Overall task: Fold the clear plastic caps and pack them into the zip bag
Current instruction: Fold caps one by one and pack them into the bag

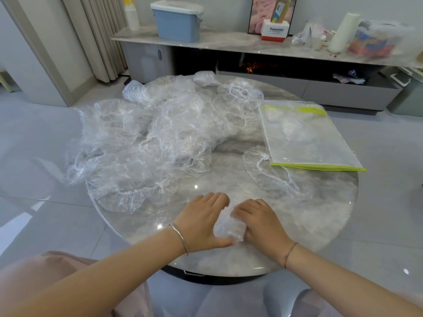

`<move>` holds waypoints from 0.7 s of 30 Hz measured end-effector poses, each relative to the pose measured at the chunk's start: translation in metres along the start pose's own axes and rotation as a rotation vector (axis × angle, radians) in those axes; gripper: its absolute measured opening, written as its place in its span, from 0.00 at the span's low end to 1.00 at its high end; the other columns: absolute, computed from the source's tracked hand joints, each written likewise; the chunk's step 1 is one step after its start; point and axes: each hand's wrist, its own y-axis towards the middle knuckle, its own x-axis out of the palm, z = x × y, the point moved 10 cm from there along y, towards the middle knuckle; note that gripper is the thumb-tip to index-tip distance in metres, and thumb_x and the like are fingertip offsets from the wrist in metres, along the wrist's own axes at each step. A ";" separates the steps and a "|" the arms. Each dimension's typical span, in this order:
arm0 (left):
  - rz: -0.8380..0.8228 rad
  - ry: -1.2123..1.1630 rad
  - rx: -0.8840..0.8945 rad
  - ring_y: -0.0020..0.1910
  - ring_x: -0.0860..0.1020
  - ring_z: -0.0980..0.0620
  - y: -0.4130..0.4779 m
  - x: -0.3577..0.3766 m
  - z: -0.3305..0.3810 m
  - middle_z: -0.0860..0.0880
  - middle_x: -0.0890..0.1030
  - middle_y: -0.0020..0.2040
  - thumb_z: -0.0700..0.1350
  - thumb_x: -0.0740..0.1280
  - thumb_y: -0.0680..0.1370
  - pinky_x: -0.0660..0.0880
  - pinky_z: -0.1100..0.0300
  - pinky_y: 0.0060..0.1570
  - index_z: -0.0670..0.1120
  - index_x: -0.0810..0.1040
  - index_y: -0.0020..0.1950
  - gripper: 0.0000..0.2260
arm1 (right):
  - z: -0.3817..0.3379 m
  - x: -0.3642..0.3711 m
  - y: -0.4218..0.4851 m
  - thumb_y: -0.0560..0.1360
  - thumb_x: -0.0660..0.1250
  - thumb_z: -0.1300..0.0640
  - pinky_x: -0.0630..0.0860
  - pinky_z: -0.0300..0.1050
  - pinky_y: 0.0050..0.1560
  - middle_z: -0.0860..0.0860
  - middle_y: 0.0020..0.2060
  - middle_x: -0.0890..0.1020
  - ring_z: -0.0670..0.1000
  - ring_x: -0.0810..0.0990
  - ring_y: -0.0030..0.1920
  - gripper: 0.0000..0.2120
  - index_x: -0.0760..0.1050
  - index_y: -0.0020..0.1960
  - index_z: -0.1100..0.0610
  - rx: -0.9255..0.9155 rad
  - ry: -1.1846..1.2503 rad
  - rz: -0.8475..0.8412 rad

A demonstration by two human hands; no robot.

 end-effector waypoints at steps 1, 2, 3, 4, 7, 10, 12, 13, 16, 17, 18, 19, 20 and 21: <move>-0.073 -0.001 0.035 0.54 0.73 0.55 0.001 0.009 0.000 0.54 0.75 0.55 0.69 0.63 0.66 0.70 0.60 0.56 0.48 0.67 0.62 0.33 | 0.007 -0.002 -0.004 0.63 0.68 0.60 0.65 0.36 0.50 0.45 0.42 0.83 0.47 0.78 0.45 0.11 0.82 0.45 0.53 0.014 0.027 0.016; -0.186 -0.005 0.062 0.66 0.66 0.54 -0.001 0.020 -0.001 0.54 0.70 0.66 0.69 0.63 0.67 0.61 0.58 0.68 0.49 0.62 0.70 0.38 | 0.013 -0.003 -0.009 0.65 0.67 0.58 0.64 0.35 0.52 0.45 0.45 0.84 0.46 0.78 0.48 0.12 0.83 0.47 0.52 0.022 0.070 0.019; -0.301 -0.002 0.066 0.73 0.56 0.53 -0.003 0.031 -0.005 0.54 0.63 0.73 0.69 0.62 0.67 0.48 0.56 0.73 0.51 0.56 0.75 0.41 | 0.016 -0.003 -0.013 0.66 0.65 0.57 0.63 0.34 0.56 0.45 0.49 0.84 0.44 0.77 0.52 0.14 0.83 0.50 0.52 0.029 0.104 0.010; -0.383 0.018 0.062 0.76 0.49 0.53 -0.007 0.040 -0.011 0.54 0.58 0.75 0.70 0.60 0.68 0.40 0.55 0.74 0.53 0.53 0.76 0.42 | 0.018 -0.001 -0.017 0.67 0.67 0.58 0.63 0.33 0.59 0.45 0.52 0.83 0.43 0.75 0.56 0.16 0.82 0.53 0.51 0.034 0.131 -0.014; -0.366 0.101 0.084 0.76 0.52 0.49 -0.010 0.048 -0.021 0.52 0.65 0.72 0.71 0.58 0.70 0.38 0.52 0.73 0.54 0.63 0.73 0.36 | 0.028 0.005 -0.027 0.69 0.68 0.62 0.66 0.36 0.63 0.45 0.58 0.81 0.44 0.74 0.61 0.18 0.81 0.58 0.51 0.037 0.129 -0.047; -0.263 0.124 0.094 0.68 0.67 0.48 -0.007 0.043 -0.025 0.52 0.75 0.60 0.70 0.60 0.69 0.55 0.48 0.72 0.53 0.73 0.63 0.29 | 0.037 -0.003 -0.031 0.77 0.63 0.49 0.68 0.31 0.57 0.44 0.49 0.83 0.39 0.77 0.54 0.12 0.82 0.50 0.53 0.183 0.280 -0.024; -0.168 0.082 0.045 0.58 0.74 0.50 -0.003 0.037 -0.028 0.52 0.77 0.54 0.68 0.61 0.70 0.67 0.52 0.65 0.50 0.76 0.57 0.26 | 0.053 -0.007 -0.034 0.77 0.58 0.39 0.67 0.32 0.43 0.45 0.31 0.75 0.42 0.74 0.40 0.26 0.76 0.33 0.58 0.381 0.421 0.059; -0.120 0.042 -0.016 0.52 0.75 0.51 0.001 0.033 -0.031 0.52 0.78 0.50 0.67 0.61 0.70 0.69 0.56 0.60 0.49 0.78 0.53 0.24 | 0.063 -0.009 -0.037 0.76 0.59 0.38 0.65 0.34 0.40 0.47 0.27 0.71 0.45 0.71 0.38 0.28 0.72 0.30 0.60 0.475 0.458 0.105; -0.085 -0.091 -0.242 0.40 0.71 0.52 0.010 0.032 -0.044 0.51 0.76 0.39 0.62 0.58 0.75 0.68 0.59 0.47 0.48 0.73 0.38 0.19 | 0.081 -0.009 -0.041 0.76 0.65 0.47 0.63 0.40 0.40 0.48 0.24 0.69 0.46 0.70 0.35 0.23 0.67 0.26 0.56 0.614 0.429 0.162; -0.095 -0.106 -0.282 0.39 0.70 0.52 0.012 0.034 -0.047 0.51 0.74 0.37 0.60 0.59 0.76 0.67 0.58 0.45 0.49 0.70 0.35 0.17 | 0.083 -0.010 -0.041 0.75 0.67 0.49 0.63 0.41 0.41 0.46 0.24 0.69 0.45 0.70 0.34 0.23 0.65 0.25 0.52 0.630 0.401 0.168; -0.099 -0.112 -0.314 0.39 0.69 0.52 0.013 0.036 -0.051 0.52 0.73 0.36 0.56 0.62 0.77 0.66 0.59 0.44 0.48 0.69 0.34 0.16 | 0.085 -0.011 -0.041 0.75 0.68 0.50 0.63 0.41 0.41 0.45 0.24 0.69 0.44 0.71 0.34 0.23 0.63 0.24 0.48 0.634 0.381 0.168; -0.103 -0.123 -0.355 0.40 0.69 0.52 0.013 0.037 -0.056 0.52 0.73 0.35 0.53 0.64 0.77 0.64 0.61 0.43 0.48 0.69 0.35 0.14 | 0.085 -0.012 -0.039 0.74 0.69 0.50 0.64 0.41 0.42 0.44 0.24 0.70 0.43 0.71 0.34 0.24 0.62 0.24 0.46 0.634 0.359 0.164; -0.105 -0.145 -0.402 0.40 0.69 0.53 0.012 0.039 -0.061 0.52 0.73 0.36 0.51 0.66 0.76 0.63 0.64 0.42 0.48 0.70 0.35 0.13 | 0.085 -0.013 -0.038 0.74 0.69 0.50 0.64 0.42 0.42 0.44 0.24 0.69 0.43 0.71 0.34 0.24 0.62 0.24 0.46 0.628 0.339 0.165; -0.103 -0.169 -0.443 0.41 0.70 0.53 0.011 0.040 -0.065 0.52 0.74 0.37 0.50 0.68 0.75 0.62 0.66 0.42 0.48 0.70 0.37 0.11 | 0.086 -0.014 -0.037 0.73 0.70 0.49 0.64 0.42 0.41 0.44 0.24 0.69 0.44 0.70 0.33 0.24 0.61 0.25 0.46 0.624 0.326 0.175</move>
